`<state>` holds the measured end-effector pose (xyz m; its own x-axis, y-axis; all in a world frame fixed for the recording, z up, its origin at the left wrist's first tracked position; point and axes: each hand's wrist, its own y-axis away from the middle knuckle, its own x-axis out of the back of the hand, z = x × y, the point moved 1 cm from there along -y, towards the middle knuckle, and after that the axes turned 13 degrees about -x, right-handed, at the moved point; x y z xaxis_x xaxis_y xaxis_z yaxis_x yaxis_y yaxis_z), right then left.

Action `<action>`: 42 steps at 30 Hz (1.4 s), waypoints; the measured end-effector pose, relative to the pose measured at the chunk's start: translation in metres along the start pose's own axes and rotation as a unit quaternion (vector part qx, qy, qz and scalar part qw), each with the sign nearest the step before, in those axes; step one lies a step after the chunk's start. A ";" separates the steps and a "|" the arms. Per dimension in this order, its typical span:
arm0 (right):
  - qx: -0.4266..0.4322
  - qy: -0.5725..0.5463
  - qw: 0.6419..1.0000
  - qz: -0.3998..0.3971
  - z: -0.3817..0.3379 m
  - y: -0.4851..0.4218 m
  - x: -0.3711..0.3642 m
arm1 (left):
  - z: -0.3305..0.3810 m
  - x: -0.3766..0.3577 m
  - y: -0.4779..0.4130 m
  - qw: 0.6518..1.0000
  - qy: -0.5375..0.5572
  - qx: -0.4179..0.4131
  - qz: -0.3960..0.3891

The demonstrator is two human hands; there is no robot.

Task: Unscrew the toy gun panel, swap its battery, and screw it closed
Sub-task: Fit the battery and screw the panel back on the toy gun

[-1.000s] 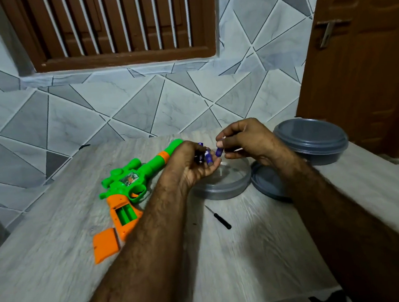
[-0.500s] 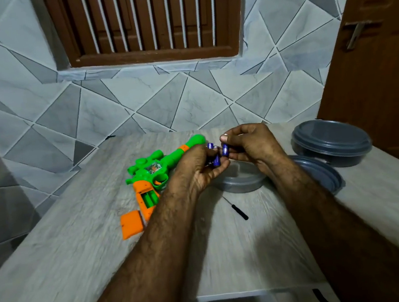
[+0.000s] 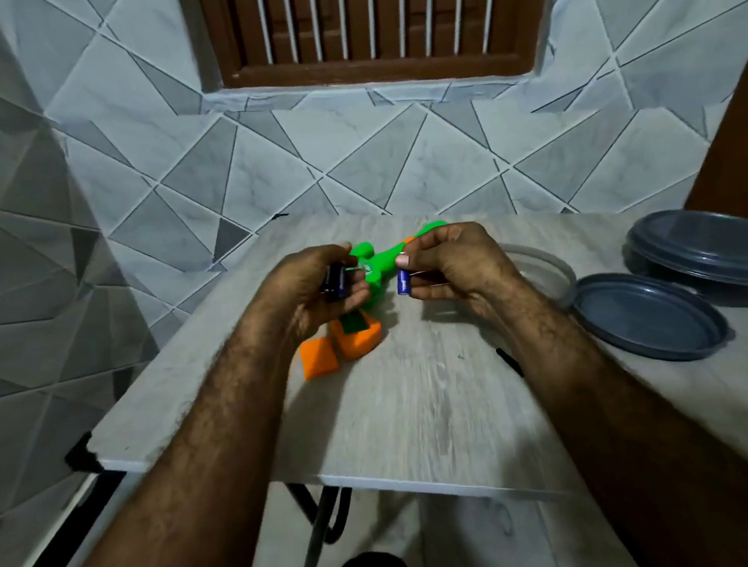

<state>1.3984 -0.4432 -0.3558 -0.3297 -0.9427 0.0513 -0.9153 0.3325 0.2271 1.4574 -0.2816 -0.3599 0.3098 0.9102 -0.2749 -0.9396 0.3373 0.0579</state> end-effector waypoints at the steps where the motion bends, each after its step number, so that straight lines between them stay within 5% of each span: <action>1: -0.001 0.007 1.000 -0.001 0.001 0.000 -0.005 | 0.001 0.009 0.000 1.000 -0.006 -0.005 0.016; 7: 0.009 0.064 0.998 -0.006 0.008 -0.006 -0.033 | -0.006 0.050 0.000 0.995 -0.048 -0.022 0.083; 26: 0.043 0.213 0.975 0.042 0.021 -0.033 -0.068 | -0.028 0.055 -0.023 0.987 -0.132 0.054 0.073; 37: 0.100 0.436 0.890 0.084 0.017 -0.029 -0.084 | -0.033 0.055 -0.027 0.983 -0.144 0.063 0.091; 42: 0.094 0.457 0.880 0.092 0.014 -0.025 -0.086 | -0.036 0.054 -0.028 0.984 -0.136 0.064 0.095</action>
<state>1.4464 -0.3704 -0.3794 -0.2321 -0.4728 0.8500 -0.9158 0.4007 -0.0272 1.4955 -0.2511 -0.4103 0.1750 0.9844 0.0177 -0.9634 0.1675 0.2092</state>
